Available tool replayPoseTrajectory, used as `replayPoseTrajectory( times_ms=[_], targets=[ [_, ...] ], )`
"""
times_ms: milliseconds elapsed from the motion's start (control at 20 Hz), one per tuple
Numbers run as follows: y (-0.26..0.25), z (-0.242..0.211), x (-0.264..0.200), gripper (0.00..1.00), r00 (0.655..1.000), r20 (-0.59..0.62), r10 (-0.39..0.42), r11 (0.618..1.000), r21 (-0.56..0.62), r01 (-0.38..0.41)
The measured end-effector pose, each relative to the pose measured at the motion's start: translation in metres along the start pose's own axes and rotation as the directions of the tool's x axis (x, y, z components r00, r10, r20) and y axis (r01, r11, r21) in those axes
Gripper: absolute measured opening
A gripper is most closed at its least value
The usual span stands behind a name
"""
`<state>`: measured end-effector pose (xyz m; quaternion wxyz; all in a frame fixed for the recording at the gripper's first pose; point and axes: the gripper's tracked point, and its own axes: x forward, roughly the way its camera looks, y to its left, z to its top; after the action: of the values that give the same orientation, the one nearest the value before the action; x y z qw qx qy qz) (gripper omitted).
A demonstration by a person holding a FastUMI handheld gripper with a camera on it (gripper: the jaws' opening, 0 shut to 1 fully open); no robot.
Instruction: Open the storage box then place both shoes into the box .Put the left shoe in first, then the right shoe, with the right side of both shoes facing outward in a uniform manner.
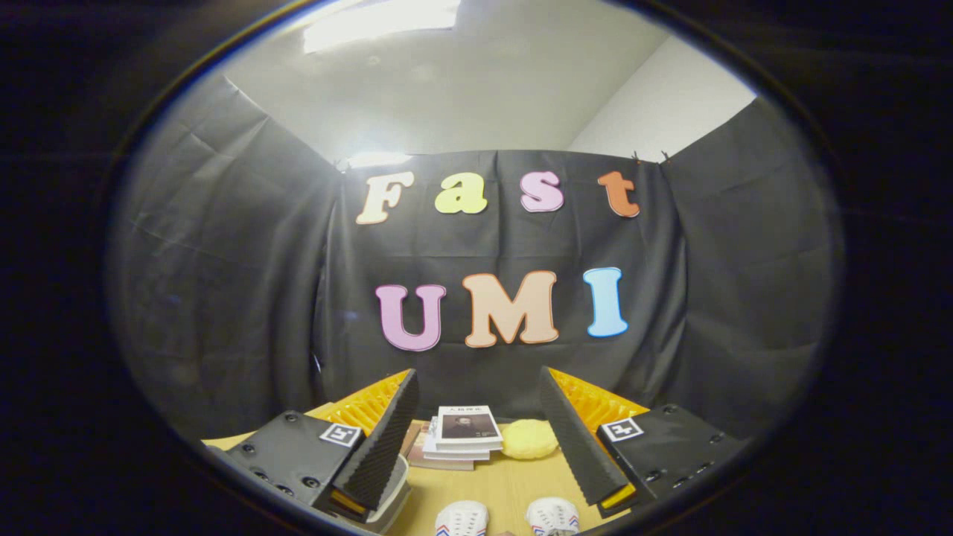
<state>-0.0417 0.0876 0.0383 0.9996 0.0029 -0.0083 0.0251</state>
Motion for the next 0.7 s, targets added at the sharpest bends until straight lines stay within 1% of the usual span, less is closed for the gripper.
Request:
replayPoseTrajectory(
  times_ms=[250,550,700],
  targets=[
    [0.005,-0.007,0.003,1.0,1.0,-0.016,0.017,0.999,-0.038,-0.018],
    [0.009,-0.013,0.003,1.0,0.999,-0.032,0.039,0.999,-0.031,-0.04],
    [0.016,-0.023,0.004,1.0,0.996,-0.061,0.066,0.998,0.013,-0.065]
  ],
)
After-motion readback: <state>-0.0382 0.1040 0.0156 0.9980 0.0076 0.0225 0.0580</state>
